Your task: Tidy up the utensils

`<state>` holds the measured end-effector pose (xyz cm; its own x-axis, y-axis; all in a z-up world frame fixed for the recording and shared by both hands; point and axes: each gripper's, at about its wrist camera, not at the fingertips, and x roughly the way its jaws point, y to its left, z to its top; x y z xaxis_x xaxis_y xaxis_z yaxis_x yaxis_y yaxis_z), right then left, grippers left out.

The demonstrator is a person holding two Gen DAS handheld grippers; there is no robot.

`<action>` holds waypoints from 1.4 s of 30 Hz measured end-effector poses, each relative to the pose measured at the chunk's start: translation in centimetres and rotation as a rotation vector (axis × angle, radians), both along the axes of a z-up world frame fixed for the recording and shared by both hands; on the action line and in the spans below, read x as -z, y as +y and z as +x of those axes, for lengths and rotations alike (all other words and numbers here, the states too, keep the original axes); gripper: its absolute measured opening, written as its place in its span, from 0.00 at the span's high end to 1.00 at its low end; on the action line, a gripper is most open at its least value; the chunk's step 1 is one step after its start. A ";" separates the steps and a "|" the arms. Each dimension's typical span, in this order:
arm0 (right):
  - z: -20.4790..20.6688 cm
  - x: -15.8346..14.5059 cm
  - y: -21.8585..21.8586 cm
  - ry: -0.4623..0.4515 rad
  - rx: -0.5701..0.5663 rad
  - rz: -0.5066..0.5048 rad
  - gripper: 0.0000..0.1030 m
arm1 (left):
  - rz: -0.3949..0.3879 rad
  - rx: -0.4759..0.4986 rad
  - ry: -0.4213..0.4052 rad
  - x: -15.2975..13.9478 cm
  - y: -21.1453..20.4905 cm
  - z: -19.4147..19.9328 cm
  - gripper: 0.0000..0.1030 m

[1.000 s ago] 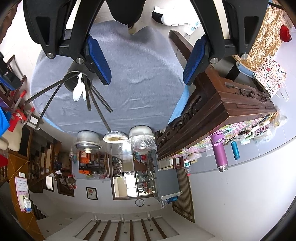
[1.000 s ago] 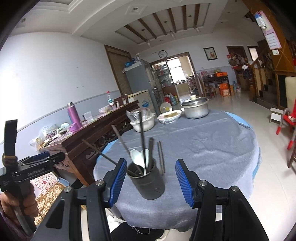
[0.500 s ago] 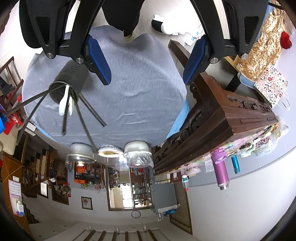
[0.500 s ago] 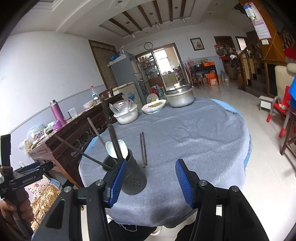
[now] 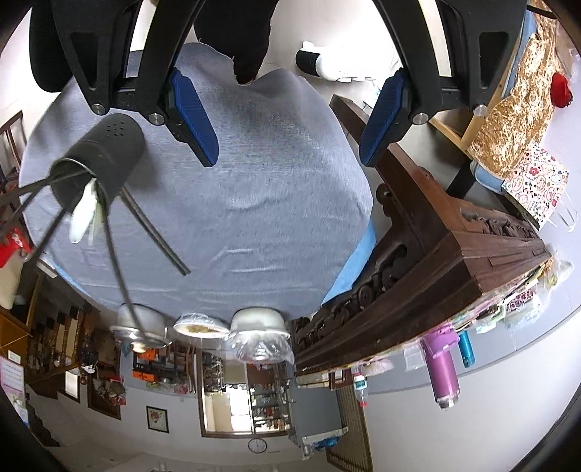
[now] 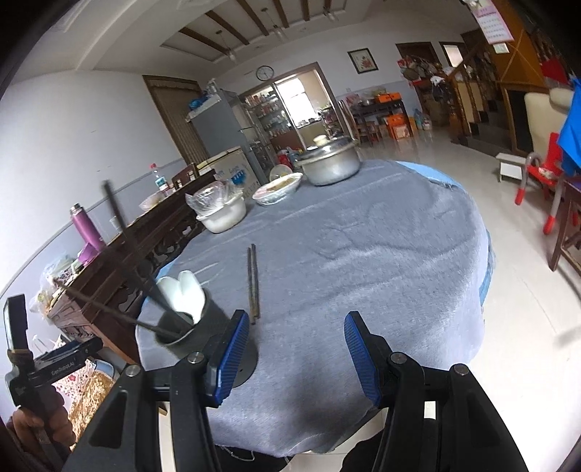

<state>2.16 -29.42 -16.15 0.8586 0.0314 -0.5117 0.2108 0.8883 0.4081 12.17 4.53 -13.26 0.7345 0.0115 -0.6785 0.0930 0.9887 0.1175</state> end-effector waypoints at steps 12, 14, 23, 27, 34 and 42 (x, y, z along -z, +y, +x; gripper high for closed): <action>4.9 1.6 -4.1 0.037 0.027 0.067 0.44 | 0.031 -0.044 0.039 1.4 -0.3 3.8 0.22; 5.9 1.8 -4.6 0.047 0.024 0.077 0.44 | 0.039 -0.047 0.041 1.6 -0.4 4.4 0.22; 11.7 2.6 -5.5 0.097 -0.053 0.082 0.44 | 0.058 -0.055 0.052 2.2 -0.8 7.7 0.22; 15.0 2.5 -5.2 0.114 -0.111 0.068 0.44 | 0.062 -0.055 0.061 2.7 -1.0 9.1 0.22; 20.4 2.8 -3.9 0.145 -0.206 0.043 0.44 | 0.079 -0.053 0.077 3.5 -1.3 11.3 0.22; 26.1 3.0 -1.3 0.166 -0.297 0.017 0.44 | 0.090 -0.050 0.085 3.9 -1.5 13.5 0.22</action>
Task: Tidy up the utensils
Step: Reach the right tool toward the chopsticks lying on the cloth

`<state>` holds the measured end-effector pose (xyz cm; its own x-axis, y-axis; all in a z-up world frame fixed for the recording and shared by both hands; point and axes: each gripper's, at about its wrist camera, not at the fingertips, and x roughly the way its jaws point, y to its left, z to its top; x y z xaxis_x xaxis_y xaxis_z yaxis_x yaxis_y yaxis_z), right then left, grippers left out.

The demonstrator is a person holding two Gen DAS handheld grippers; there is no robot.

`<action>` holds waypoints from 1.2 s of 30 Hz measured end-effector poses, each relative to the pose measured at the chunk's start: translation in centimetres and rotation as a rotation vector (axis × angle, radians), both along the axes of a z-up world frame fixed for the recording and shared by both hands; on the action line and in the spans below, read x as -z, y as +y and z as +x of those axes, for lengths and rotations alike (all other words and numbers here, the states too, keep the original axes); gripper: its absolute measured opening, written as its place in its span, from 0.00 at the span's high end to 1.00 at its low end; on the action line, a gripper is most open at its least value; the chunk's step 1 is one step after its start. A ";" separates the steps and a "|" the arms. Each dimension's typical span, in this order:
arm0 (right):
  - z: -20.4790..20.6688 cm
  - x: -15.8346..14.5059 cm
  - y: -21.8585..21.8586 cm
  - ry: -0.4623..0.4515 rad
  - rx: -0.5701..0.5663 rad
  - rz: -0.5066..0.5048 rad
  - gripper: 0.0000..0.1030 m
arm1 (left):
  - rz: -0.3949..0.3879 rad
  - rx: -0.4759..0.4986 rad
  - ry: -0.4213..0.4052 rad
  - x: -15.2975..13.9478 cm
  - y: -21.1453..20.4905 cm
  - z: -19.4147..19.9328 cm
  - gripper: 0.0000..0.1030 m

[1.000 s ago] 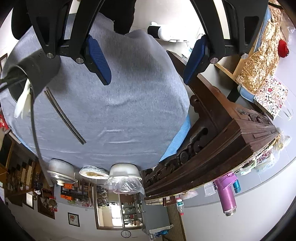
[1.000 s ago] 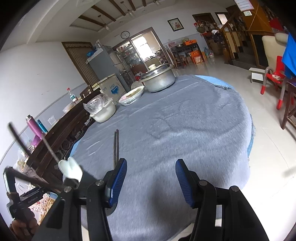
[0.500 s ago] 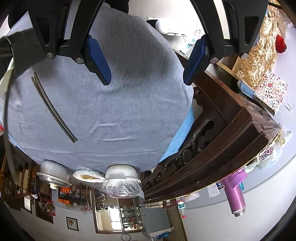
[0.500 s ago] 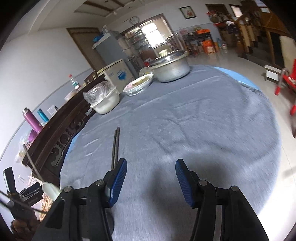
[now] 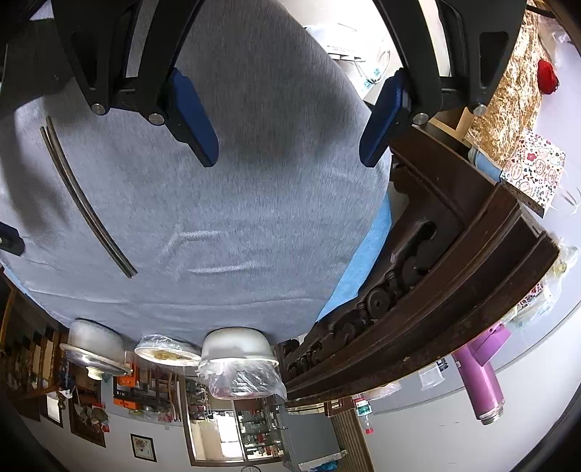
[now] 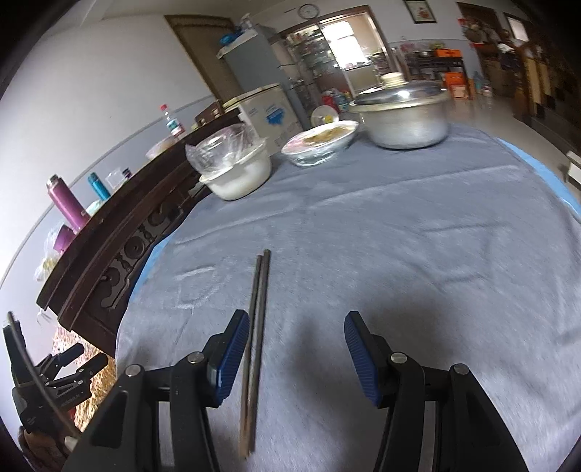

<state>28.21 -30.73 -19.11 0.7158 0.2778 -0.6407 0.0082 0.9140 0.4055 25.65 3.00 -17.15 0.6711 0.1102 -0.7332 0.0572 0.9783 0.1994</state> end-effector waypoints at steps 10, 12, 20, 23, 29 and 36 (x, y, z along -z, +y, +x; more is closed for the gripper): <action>4.4 0.9 2.8 0.024 -0.078 -0.024 0.44 | 0.003 0.005 0.017 0.9 -0.3 2.5 0.22; 5.1 1.1 3.1 0.027 -0.087 -0.030 0.46 | 0.003 0.007 0.020 1.0 -0.4 2.9 0.22; 6.9 1.6 3.8 0.044 -0.106 -0.042 0.52 | 0.009 0.012 0.028 1.5 -0.7 4.2 0.22; 7.2 1.7 4.0 0.048 -0.109 -0.047 0.52 | 0.008 0.015 0.029 1.6 -0.9 4.5 0.22; 7.5 1.8 4.3 0.054 -0.118 -0.059 0.52 | 0.009 0.024 0.027 1.6 -1.2 4.8 0.22; 7.9 1.8 4.3 0.065 -0.113 -0.065 0.52 | 0.010 0.039 0.021 1.4 -1.8 4.9 0.22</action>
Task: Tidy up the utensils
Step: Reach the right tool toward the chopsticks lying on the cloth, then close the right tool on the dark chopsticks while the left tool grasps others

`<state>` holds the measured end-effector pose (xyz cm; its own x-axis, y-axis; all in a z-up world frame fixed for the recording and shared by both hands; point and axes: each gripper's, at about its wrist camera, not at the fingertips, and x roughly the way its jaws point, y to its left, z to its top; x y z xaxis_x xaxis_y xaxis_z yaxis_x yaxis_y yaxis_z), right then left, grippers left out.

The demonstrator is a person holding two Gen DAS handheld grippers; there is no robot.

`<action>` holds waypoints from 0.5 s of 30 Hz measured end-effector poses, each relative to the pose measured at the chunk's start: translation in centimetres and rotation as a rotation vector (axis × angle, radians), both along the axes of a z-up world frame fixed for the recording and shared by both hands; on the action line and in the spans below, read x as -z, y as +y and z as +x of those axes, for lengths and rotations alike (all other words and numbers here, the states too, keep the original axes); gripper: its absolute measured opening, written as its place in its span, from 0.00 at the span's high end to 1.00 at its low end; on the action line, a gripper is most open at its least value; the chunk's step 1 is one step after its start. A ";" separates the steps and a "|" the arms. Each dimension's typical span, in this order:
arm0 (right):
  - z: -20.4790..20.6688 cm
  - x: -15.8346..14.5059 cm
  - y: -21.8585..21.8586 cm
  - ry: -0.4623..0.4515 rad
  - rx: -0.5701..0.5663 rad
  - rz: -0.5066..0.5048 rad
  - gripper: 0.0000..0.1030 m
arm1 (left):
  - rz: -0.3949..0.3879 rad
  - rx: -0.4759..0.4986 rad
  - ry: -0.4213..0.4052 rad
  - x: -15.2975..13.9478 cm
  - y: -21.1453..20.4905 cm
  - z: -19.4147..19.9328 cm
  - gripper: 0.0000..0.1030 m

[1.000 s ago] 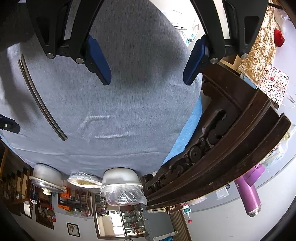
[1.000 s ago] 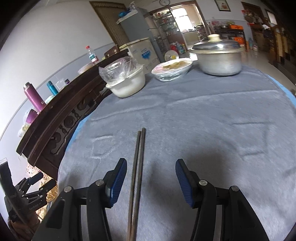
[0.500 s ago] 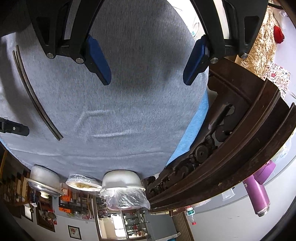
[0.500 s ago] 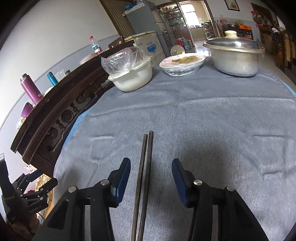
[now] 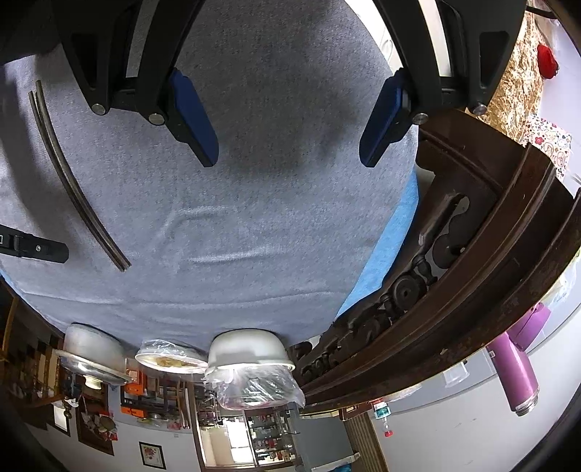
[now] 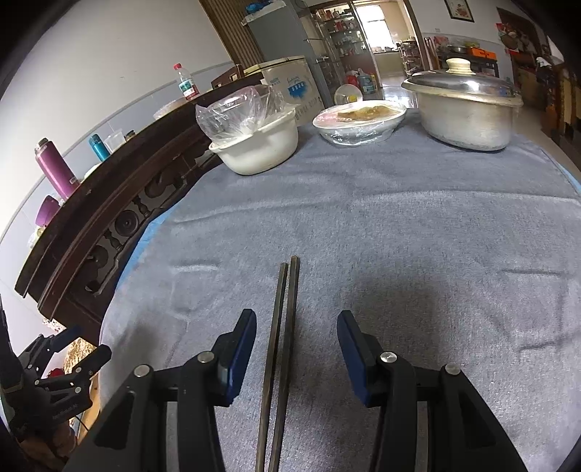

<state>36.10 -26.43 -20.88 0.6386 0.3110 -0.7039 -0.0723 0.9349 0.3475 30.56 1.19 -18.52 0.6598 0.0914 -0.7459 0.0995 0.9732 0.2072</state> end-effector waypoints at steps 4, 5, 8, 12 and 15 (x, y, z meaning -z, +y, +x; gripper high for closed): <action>0.3 -0.1 0.2 0.000 -0.007 -0.013 0.52 | 0.000 0.009 -0.005 -0.2 -0.4 0.2 0.22; 0.4 -0.2 0.2 -0.002 -0.007 -0.015 0.52 | -0.001 0.011 -0.007 -0.3 -0.5 0.3 0.22; 0.6 -0.3 0.4 -0.003 -0.012 -0.024 0.52 | -0.002 0.017 -0.010 -0.5 -0.8 0.5 0.22; 1.1 -0.1 0.7 0.008 -0.023 -0.042 0.52 | -0.001 0.028 -0.013 -0.6 -1.3 0.9 0.22; 1.6 0.2 1.0 0.022 -0.026 -0.062 0.52 | 0.002 0.039 -0.016 -0.7 -1.7 1.3 0.22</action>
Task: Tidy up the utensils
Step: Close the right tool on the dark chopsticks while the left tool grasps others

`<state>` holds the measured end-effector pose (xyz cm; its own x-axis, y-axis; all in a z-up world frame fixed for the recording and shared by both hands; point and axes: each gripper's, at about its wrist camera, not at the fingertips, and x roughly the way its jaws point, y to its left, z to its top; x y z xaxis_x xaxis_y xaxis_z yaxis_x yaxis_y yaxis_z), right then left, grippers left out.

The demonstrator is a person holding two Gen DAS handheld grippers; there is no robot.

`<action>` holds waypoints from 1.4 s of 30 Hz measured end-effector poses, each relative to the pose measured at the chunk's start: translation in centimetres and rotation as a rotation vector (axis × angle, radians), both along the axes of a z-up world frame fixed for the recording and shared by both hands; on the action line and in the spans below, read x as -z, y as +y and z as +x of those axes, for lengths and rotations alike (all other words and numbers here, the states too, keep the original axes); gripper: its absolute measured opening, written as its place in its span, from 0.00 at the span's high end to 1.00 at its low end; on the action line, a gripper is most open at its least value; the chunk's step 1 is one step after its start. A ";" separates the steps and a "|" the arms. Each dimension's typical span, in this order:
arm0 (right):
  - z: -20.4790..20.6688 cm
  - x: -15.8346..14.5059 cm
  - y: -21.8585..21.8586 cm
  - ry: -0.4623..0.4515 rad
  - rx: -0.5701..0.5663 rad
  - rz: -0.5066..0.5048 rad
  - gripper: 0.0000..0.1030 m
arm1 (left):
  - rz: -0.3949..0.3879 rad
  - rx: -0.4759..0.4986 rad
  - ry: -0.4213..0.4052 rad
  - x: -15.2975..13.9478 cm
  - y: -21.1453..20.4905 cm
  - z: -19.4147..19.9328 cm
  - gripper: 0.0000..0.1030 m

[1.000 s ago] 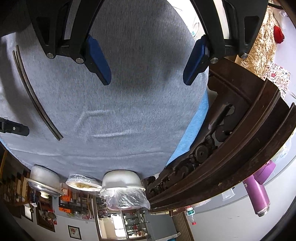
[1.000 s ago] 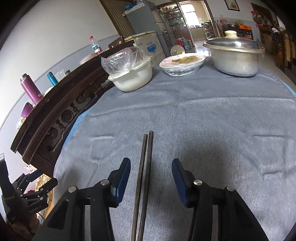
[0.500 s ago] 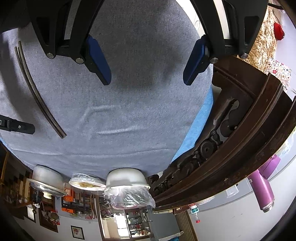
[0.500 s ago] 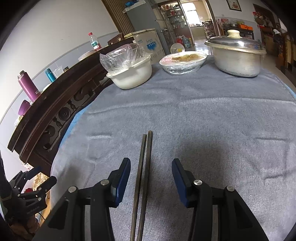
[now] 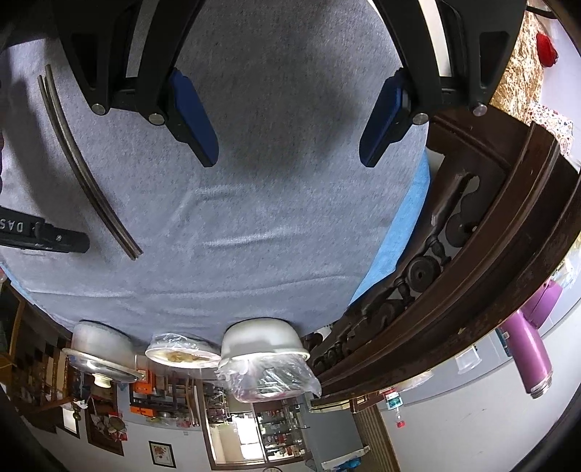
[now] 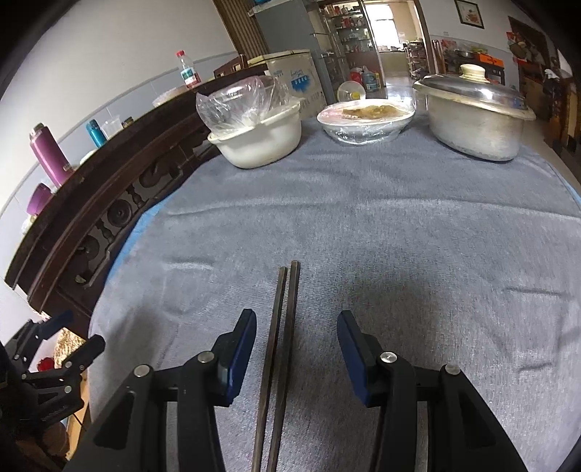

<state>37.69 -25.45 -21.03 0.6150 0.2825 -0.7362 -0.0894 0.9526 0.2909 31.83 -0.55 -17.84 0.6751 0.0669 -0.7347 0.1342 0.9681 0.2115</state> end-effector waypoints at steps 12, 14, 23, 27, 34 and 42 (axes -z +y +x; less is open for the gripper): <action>2.7 2.1 0.3 0.067 0.016 -0.062 0.65 | 0.000 0.038 -0.011 0.4 -1.1 1.9 0.22; 3.1 2.4 0.7 0.071 0.013 -0.071 0.66 | -0.007 0.055 -0.010 0.6 -1.3 2.4 0.22; 4.4 2.6 1.9 0.061 -0.006 -0.112 0.67 | -0.094 0.124 0.016 1.1 -2.1 5.2 0.22; 5.0 2.8 2.8 0.068 -0.014 -0.147 0.67 | -0.114 0.129 0.025 1.1 -2.6 5.7 0.22; 4.8 2.6 2.4 0.073 -0.011 -0.270 0.91 | -0.132 0.176 0.044 1.4 -4.3 6.2 0.22; 2.5 2.5 -3.8 0.107 0.103 -0.212 0.91 | -0.235 0.273 0.164 2.5 -8.6 9.0 0.22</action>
